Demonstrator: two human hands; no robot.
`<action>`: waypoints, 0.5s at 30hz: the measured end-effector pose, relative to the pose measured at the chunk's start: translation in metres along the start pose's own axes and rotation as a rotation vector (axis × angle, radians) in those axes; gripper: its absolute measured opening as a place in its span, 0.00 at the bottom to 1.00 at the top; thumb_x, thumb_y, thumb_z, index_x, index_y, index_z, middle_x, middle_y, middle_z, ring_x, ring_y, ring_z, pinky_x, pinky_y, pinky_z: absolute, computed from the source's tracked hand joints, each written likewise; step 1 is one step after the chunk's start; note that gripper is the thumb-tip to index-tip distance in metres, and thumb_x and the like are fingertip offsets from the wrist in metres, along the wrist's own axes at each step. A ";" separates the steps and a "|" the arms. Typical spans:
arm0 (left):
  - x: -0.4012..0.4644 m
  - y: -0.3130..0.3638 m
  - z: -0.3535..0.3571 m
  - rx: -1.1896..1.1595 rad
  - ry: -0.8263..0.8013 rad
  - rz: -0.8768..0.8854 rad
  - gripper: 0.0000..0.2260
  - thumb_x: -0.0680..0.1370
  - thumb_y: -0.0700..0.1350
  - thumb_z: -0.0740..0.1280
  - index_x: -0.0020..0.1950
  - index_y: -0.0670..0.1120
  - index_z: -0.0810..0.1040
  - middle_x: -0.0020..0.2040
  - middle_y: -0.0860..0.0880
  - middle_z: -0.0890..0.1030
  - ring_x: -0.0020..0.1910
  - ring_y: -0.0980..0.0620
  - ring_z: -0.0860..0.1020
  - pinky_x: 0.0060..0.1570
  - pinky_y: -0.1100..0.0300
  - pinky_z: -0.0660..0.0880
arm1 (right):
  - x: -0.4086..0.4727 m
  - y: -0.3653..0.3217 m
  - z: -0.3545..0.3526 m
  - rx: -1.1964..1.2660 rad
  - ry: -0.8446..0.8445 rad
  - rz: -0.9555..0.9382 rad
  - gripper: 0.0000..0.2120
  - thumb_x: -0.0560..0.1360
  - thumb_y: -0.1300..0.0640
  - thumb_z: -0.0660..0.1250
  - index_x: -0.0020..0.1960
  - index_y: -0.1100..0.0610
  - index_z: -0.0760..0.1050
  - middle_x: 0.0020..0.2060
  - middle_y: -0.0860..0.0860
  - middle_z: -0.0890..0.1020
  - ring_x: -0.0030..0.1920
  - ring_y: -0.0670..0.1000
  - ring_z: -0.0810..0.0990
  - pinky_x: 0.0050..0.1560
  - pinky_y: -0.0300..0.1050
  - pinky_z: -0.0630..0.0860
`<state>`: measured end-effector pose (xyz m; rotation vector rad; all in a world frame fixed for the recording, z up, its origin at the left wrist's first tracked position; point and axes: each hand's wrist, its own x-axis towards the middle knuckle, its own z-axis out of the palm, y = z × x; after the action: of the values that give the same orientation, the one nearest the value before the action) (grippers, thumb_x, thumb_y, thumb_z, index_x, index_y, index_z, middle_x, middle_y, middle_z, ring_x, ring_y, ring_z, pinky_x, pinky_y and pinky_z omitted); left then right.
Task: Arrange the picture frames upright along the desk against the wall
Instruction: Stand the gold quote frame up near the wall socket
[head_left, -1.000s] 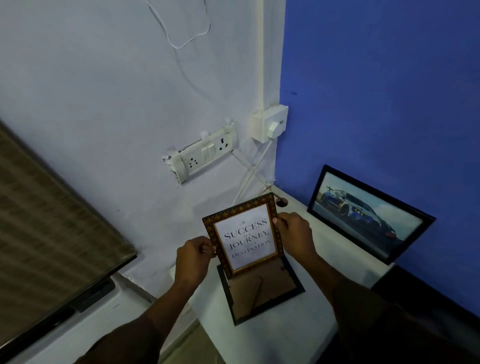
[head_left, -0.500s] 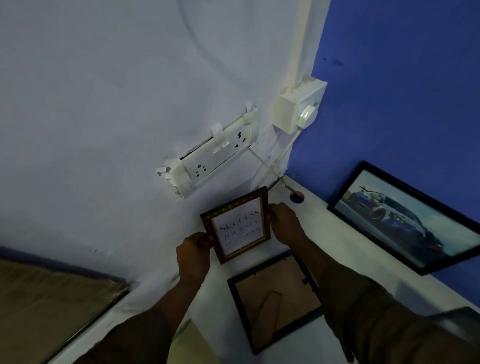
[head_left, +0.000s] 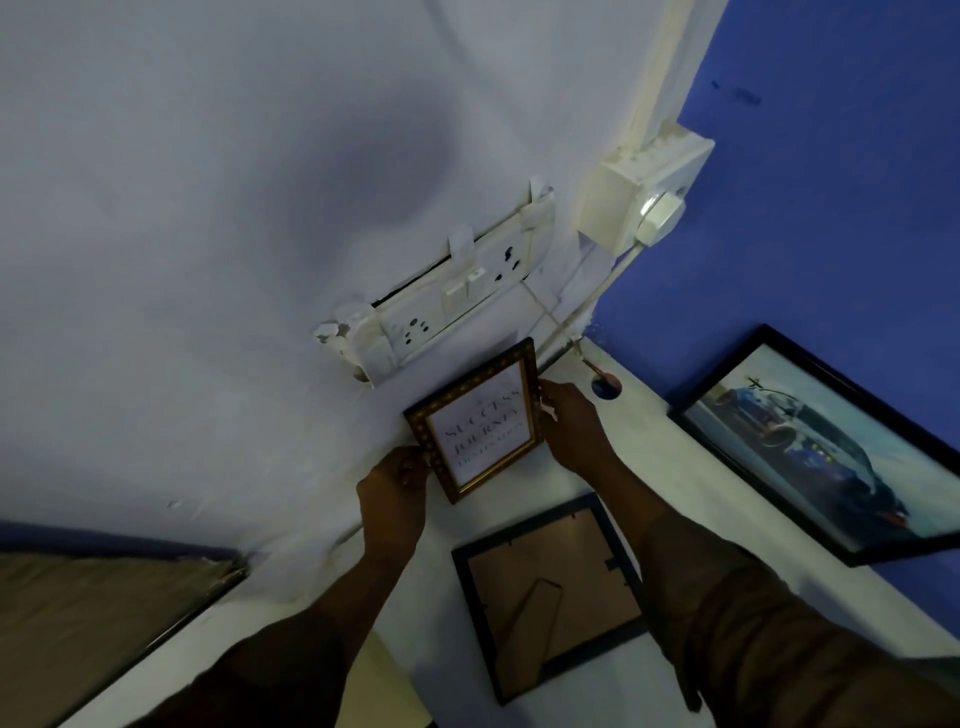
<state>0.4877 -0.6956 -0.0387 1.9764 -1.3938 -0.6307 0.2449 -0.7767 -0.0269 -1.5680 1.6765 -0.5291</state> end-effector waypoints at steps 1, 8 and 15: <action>-0.001 0.000 -0.001 -0.005 -0.003 -0.008 0.04 0.77 0.40 0.71 0.46 0.42 0.85 0.43 0.47 0.87 0.41 0.50 0.84 0.40 0.68 0.70 | -0.006 0.001 0.000 0.007 0.015 0.024 0.20 0.81 0.56 0.65 0.71 0.59 0.72 0.63 0.60 0.77 0.62 0.55 0.78 0.64 0.45 0.73; -0.043 -0.008 0.001 -0.112 -0.160 -0.170 0.07 0.76 0.43 0.73 0.51 0.41 0.82 0.45 0.49 0.83 0.45 0.54 0.80 0.43 0.72 0.70 | -0.072 0.048 -0.002 -0.035 0.086 0.277 0.23 0.80 0.55 0.66 0.74 0.55 0.68 0.66 0.59 0.76 0.64 0.58 0.78 0.66 0.54 0.75; -0.131 -0.047 0.029 -0.113 -0.859 -0.608 0.17 0.70 0.55 0.73 0.32 0.45 0.72 0.33 0.46 0.77 0.34 0.49 0.76 0.40 0.55 0.71 | -0.166 0.107 0.023 -0.259 0.014 0.636 0.27 0.77 0.44 0.64 0.73 0.52 0.66 0.63 0.58 0.77 0.62 0.60 0.77 0.62 0.57 0.75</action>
<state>0.4545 -0.5666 -0.0896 2.1194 -1.0982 -1.9589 0.1850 -0.5945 -0.0798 -1.0946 2.1828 0.0088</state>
